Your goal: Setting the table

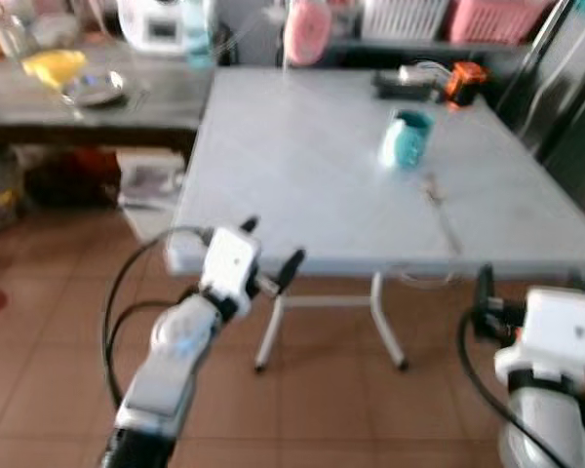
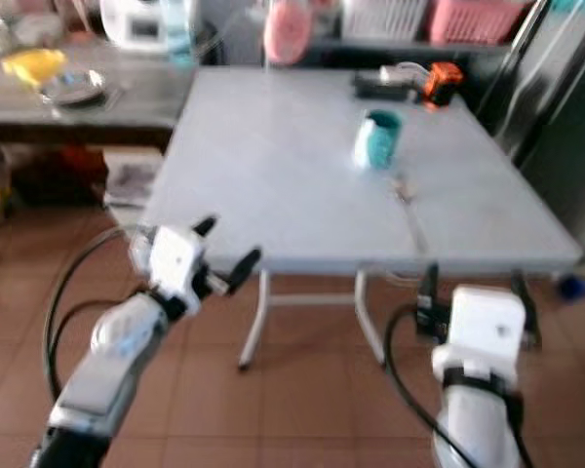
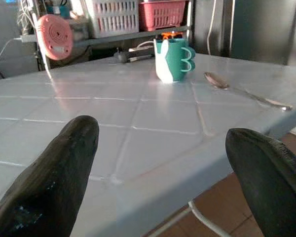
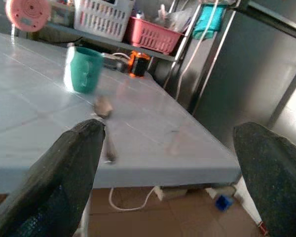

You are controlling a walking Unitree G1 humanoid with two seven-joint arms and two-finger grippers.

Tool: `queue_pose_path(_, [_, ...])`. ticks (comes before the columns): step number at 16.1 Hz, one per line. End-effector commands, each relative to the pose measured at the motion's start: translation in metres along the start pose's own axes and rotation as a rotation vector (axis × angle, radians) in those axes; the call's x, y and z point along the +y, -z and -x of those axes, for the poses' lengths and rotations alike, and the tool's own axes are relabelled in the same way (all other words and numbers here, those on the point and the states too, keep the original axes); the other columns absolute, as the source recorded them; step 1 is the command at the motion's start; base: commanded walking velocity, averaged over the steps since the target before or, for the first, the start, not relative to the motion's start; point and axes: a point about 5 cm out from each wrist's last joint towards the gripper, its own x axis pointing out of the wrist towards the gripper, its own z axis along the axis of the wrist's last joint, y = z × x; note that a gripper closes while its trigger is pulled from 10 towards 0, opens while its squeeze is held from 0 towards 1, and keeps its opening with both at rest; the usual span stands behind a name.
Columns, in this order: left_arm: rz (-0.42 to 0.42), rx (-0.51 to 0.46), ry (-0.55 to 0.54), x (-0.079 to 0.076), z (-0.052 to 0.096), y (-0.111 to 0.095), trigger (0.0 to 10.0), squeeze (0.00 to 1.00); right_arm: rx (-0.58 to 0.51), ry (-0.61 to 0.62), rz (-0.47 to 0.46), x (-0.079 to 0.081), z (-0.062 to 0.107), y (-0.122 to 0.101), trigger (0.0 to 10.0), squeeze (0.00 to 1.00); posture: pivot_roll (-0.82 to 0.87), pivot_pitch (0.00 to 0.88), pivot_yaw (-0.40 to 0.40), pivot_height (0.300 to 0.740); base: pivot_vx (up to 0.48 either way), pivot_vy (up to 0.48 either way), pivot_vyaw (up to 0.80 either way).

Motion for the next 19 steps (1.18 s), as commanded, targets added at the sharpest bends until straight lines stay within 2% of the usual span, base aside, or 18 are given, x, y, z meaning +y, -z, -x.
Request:
queue_pose_path(1, [0.001, -0.009, 0.016, -0.0037, -0.0026, -0.0018, 10.0, 0.00, -0.020, 0.010, 0.006, -0.0031, -0.0024, -0.0040, 10.0, 0.00, 0.01, 0.109, -0.002, 0.740, 0.000, -0.480, 0.00])
queue_pose_path(11, [0.005, -0.022, -0.006, -0.0048, -0.0099, -0.0035, 10.0, 0.00, -0.032, -0.004, 0.017, -0.0011, -0.0061, -0.0054, 10.0, 0.00, 0.01, 0.102, 0.003, 0.740, 0.000, -0.432, 0.04])
queue_pose_path(13, [0.031, -0.025, -0.010, -0.0065, -0.0102, -0.0027, 10.0, 0.00, -0.032, 0.002, 0.011, -0.0012, -0.0069, -0.0050, 10.0, 0.00, 0.01, 0.102, 0.003, 0.740, 0.000, 0.000, 0.23])
queue_pose_path(17, [0.026, -0.056, -0.004, -0.0041, -0.0110, -0.0086, 10.0, 0.00, -0.030, 0.001, 0.008, -0.0009, -0.0066, -0.0048, 10.0, 0.00, 0.01, 0.107, 0.003, 0.740, 0.000, 0.000, 0.00])
queue_pose_path(19, [0.014, -0.059, 0.009, -0.0053, -0.0105, -0.0086, 10.0, 0.00, -0.031, 0.000, 0.008, -0.0003, -0.0062, -0.0050, 10.0, 0.00, 0.01, 0.108, 0.004, 0.740, 0.302, 0.000, 0.00])
